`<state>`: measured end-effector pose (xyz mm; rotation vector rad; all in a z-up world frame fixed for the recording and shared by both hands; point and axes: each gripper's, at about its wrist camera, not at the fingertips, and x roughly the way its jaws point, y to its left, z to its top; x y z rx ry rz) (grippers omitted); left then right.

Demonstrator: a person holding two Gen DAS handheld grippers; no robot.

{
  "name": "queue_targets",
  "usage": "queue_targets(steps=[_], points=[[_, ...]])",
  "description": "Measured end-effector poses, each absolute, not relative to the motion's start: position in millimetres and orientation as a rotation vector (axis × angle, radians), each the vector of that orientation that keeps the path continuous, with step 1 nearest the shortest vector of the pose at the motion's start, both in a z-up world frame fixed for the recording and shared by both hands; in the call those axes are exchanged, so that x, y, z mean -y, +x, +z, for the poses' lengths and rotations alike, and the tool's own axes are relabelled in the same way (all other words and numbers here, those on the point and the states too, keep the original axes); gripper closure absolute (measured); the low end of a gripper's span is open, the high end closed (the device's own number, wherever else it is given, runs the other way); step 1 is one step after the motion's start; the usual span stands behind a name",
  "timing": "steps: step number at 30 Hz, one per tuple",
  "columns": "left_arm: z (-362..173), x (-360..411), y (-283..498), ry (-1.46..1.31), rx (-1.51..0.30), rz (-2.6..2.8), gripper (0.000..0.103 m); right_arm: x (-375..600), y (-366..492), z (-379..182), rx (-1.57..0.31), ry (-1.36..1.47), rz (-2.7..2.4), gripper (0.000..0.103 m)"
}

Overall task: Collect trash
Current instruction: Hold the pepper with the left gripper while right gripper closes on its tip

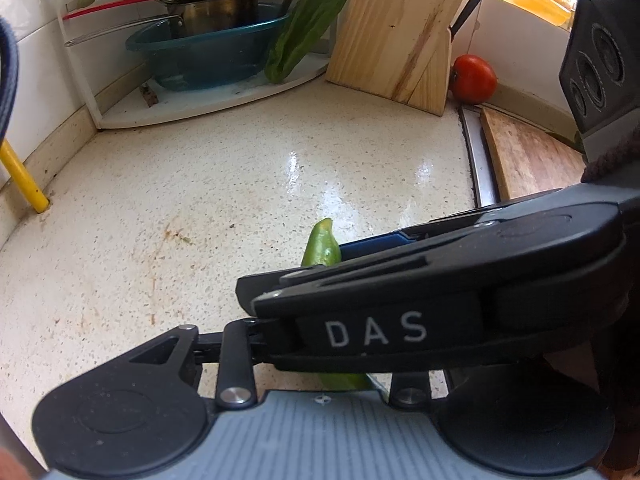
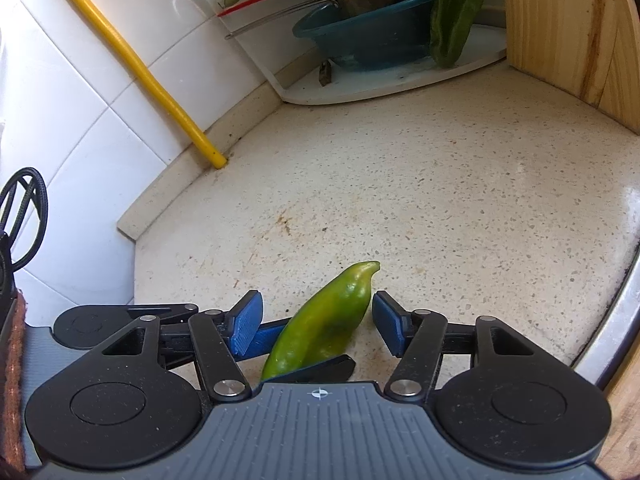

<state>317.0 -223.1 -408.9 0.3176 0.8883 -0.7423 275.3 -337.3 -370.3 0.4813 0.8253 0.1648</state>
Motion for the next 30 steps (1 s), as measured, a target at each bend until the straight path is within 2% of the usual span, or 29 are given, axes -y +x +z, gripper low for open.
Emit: queue_targets(steps=[30], points=[[-412.3, 215.0, 306.2, 0.317, -0.849, -0.713, 0.066, 334.3, 275.6, -370.7, -0.82, 0.469, 0.197, 0.032]])
